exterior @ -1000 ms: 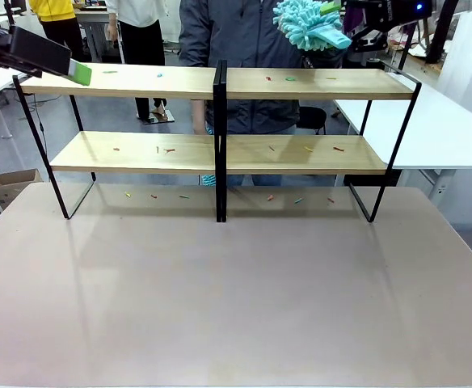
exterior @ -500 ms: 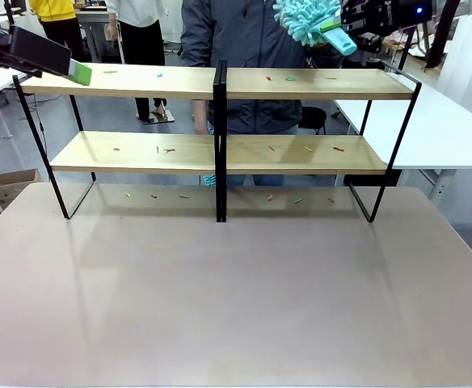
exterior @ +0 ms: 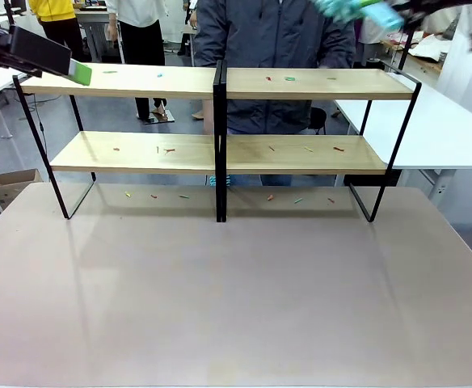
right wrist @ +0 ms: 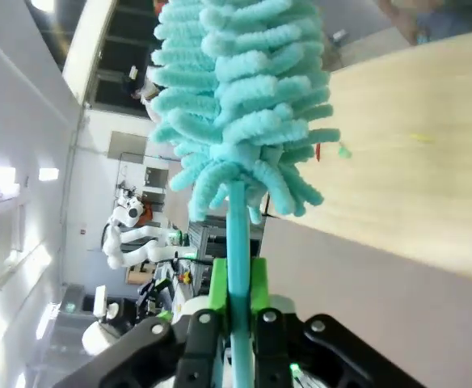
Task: Clean the shelves.
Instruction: Pick up the Duster when the human hands it over.
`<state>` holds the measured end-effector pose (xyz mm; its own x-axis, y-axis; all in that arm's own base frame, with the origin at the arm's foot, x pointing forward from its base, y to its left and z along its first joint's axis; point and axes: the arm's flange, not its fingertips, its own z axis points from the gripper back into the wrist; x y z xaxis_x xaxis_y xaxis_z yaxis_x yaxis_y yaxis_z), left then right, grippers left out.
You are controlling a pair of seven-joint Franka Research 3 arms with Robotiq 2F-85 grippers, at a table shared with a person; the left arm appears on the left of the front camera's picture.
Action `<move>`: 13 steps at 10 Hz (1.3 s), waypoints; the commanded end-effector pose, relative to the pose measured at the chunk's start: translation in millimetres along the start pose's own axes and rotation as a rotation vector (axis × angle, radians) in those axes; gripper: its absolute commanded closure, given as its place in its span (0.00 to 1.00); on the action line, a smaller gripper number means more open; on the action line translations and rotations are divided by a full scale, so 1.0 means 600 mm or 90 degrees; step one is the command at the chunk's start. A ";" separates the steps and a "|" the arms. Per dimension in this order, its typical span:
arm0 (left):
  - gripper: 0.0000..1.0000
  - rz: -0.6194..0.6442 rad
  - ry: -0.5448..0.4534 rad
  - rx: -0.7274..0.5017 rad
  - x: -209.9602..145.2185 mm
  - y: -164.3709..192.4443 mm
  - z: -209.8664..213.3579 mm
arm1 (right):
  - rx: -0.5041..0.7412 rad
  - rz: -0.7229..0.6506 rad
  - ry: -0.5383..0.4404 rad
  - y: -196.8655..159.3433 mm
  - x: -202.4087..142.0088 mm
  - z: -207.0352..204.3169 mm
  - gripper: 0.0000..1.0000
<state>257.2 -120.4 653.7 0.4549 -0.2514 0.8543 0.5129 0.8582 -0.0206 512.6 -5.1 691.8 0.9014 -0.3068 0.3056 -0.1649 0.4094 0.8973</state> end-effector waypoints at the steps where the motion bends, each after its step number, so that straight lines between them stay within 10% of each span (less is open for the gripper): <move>1: 0.00 0.001 -0.002 -0.001 0.000 0.001 0.001 | 0.025 0.014 -0.078 -0.034 -0.064 0.190 1.00; 4: 0.00 0.001 -0.002 -0.001 0.000 0.001 0.001 | 0.035 -0.052 -0.255 -0.135 -0.191 0.389 1.00; 6: 0.00 0.001 -0.002 -0.001 0.000 0.001 0.001 | -0.015 -0.112 -0.314 -0.199 -0.234 0.405 1.00; 13: 0.00 0.001 -0.002 -0.001 0.000 0.001 0.001 | 0.040 -0.084 -0.260 -0.147 -0.202 0.439 1.00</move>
<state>256.4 -120.3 654.2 0.4530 -0.2513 0.8553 0.5129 0.8582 -0.0196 311.4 -228.2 655.5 0.6848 -0.6697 0.2873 -0.0841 0.3189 0.9440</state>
